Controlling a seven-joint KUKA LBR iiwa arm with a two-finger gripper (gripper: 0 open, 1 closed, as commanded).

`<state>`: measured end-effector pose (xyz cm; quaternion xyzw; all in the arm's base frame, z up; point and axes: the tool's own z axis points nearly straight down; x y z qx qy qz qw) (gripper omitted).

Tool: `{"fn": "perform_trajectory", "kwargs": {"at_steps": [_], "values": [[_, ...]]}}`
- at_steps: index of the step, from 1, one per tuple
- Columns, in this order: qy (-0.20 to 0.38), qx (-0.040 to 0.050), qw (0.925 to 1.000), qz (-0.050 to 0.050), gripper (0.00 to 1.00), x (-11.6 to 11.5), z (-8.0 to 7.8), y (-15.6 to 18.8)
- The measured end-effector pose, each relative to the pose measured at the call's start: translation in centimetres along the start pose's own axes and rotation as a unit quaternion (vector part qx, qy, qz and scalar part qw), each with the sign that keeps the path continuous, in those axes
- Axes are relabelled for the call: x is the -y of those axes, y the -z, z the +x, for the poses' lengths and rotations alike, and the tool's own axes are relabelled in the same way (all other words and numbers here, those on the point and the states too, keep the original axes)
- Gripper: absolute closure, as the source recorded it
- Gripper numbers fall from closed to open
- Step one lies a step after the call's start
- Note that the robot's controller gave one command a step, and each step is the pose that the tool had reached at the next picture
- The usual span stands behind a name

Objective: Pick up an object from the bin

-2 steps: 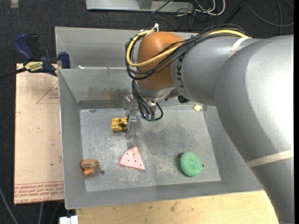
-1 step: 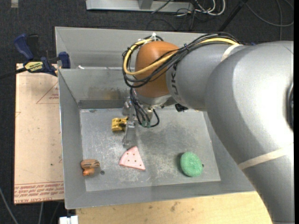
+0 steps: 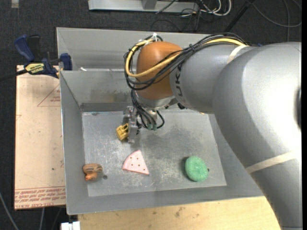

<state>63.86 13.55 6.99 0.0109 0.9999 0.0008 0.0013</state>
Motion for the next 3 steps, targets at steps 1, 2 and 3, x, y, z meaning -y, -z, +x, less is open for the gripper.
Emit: {"fn": "perform_trajectory", "kwargs": {"at_steps": [1,2,3], "values": [[0.000,0.0000,1.0000,0.000,1.00,0.0,0.0,0.0],[0.000,-0.0026,1.0000,0.001,1.00,0.0,0.1,0.4],[0.000,-0.0016,1.0000,0.000,1.00,0.0,0.1,1.5]]}}
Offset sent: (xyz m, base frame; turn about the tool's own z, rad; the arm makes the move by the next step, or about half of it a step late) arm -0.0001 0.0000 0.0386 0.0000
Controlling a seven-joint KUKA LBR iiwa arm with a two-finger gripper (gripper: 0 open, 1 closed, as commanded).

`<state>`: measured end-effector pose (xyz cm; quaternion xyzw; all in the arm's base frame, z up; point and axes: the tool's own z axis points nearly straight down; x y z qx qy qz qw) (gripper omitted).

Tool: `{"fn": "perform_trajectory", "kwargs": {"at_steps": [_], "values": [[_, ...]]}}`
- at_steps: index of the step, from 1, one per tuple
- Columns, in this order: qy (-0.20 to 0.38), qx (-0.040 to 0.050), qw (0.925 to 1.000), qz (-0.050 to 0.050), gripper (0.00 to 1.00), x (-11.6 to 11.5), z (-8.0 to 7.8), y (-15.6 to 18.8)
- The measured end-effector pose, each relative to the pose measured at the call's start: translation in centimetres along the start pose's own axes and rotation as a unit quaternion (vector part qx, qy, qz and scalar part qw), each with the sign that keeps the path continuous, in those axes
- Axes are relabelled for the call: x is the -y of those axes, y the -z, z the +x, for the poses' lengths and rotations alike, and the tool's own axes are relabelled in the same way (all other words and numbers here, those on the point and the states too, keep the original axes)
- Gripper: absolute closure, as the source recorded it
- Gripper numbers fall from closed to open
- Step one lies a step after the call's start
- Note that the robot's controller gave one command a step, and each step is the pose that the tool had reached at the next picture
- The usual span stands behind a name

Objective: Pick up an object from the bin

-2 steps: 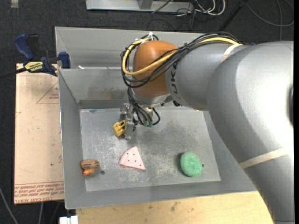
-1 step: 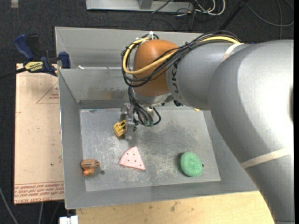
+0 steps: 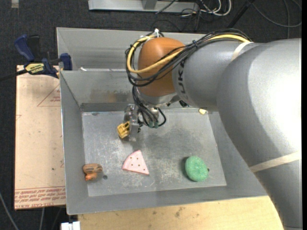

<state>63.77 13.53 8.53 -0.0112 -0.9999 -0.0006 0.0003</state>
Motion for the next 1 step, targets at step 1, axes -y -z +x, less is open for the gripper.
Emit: {"fn": "perform_trajectory", "kwargs": {"at_steps": [1], "values": [[0.000,0.0023,1.0000,0.000,1.00,-0.02,-0.11,0.73]]}}
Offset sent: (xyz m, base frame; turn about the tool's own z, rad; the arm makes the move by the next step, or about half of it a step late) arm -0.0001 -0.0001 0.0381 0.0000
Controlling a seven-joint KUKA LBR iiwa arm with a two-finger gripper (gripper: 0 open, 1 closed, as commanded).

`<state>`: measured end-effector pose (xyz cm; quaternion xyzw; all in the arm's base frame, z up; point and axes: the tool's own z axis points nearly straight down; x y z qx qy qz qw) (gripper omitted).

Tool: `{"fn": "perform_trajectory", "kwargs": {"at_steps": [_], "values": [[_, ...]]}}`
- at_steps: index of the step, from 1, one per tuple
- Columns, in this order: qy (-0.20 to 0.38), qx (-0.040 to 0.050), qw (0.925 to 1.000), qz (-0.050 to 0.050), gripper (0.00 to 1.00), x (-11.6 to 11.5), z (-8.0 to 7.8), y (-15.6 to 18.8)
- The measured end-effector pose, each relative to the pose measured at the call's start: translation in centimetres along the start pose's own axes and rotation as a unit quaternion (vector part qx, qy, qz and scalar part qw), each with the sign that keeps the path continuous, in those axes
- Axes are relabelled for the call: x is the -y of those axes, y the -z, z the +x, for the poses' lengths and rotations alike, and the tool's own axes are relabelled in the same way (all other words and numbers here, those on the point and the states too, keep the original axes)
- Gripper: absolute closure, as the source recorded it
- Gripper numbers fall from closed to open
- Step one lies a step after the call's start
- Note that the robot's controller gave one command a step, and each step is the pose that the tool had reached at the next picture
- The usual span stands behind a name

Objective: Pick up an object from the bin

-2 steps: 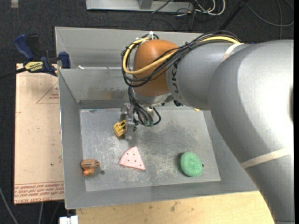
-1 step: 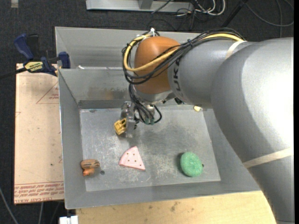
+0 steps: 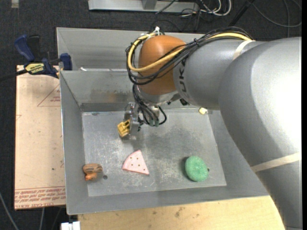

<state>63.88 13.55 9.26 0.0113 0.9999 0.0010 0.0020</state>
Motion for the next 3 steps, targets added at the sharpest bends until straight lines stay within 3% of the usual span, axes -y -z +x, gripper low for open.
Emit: {"fn": "perform_trajectory", "kwargs": {"at_steps": [3], "values": [[0.000,0.0002,1.0000,0.000,1.00,0.0,0.0,2.0]]}}
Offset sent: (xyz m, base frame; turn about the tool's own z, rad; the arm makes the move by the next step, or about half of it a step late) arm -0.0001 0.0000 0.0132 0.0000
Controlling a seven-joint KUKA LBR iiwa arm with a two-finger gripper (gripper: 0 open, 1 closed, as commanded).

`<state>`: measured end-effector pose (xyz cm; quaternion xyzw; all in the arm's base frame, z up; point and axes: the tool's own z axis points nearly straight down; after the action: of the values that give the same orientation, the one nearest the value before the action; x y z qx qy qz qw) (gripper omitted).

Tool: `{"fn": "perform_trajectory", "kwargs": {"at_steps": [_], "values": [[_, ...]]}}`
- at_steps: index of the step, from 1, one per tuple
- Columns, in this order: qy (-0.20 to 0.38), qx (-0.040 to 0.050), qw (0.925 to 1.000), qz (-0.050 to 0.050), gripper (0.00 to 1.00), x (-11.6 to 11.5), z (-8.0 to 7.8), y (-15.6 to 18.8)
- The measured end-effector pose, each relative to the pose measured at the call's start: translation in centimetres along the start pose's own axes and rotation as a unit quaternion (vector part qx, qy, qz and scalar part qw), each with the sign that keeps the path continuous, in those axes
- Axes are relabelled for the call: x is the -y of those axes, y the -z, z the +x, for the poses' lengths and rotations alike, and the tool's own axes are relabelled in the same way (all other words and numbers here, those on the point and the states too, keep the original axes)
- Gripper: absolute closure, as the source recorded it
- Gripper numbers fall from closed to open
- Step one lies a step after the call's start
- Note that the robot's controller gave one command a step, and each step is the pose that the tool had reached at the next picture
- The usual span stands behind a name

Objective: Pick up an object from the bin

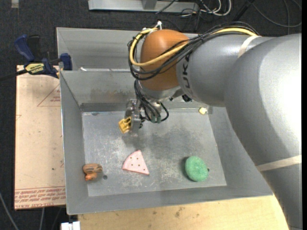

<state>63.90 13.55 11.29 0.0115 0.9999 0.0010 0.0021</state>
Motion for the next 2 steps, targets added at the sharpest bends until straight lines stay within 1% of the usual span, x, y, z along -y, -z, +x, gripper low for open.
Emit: {"fn": "perform_trajectory", "kwargs": {"at_steps": [2], "values": [[0.000,-0.0010,1.0000,0.000,1.00,0.00,0.03,0.71]]}}
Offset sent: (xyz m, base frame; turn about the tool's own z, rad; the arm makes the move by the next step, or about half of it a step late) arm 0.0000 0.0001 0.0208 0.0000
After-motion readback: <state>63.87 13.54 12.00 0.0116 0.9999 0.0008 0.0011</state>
